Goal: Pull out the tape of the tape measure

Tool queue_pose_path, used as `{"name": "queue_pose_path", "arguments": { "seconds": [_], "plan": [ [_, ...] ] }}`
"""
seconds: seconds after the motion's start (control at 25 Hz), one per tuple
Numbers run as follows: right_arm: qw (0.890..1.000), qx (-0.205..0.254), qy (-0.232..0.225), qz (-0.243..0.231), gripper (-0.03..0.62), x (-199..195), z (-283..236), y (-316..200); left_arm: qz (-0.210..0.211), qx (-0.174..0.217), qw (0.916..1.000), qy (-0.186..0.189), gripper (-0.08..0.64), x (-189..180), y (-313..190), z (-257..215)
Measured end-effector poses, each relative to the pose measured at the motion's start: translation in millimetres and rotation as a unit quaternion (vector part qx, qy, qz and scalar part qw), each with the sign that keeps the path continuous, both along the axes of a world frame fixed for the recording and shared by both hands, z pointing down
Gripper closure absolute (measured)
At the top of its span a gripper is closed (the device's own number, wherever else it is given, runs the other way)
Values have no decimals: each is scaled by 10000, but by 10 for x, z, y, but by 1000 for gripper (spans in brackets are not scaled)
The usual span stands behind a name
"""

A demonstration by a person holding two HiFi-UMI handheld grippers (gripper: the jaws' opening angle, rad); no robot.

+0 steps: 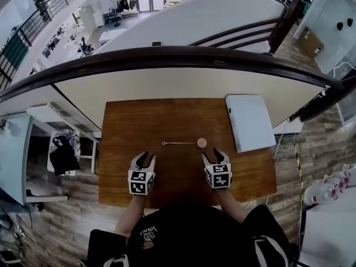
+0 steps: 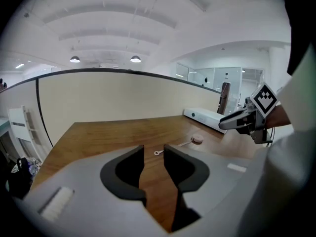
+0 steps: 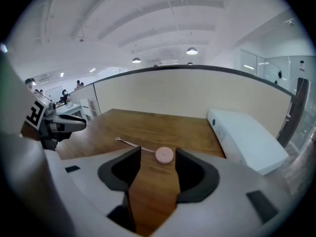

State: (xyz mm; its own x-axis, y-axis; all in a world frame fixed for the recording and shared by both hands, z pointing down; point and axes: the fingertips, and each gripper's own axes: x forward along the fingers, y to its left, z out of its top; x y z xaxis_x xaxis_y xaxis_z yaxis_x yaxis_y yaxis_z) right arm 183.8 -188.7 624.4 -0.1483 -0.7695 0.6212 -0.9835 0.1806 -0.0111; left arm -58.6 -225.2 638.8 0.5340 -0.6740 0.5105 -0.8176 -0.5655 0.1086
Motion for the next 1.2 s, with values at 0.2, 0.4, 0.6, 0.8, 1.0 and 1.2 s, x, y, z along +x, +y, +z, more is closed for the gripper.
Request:
{"name": "queue_pose_path", "arguments": {
  "seconds": [0.2,0.4,0.6,0.8,1.0,1.2],
  "plan": [
    [9995,256,-166,15,373,-129,-181,166,186,172,9996,92,451,7,257,-222],
    [9982,500,-326,-81,433,-340,-340,363,356,381,9985,157,451,3,505,-368],
    [9970,645,-382,-206,487,-547,-428,604,562,562,9963,314,460,33,737,-499],
    [9962,724,-446,-171,520,-691,-486,828,729,638,9942,467,508,-12,947,-596],
    [9952,788,-556,-146,537,-791,-516,1042,839,594,9926,642,535,-61,1168,-637],
    [9947,832,-586,-167,560,-910,-523,1182,997,586,9910,677,549,-93,1292,-618]
  ]
}}
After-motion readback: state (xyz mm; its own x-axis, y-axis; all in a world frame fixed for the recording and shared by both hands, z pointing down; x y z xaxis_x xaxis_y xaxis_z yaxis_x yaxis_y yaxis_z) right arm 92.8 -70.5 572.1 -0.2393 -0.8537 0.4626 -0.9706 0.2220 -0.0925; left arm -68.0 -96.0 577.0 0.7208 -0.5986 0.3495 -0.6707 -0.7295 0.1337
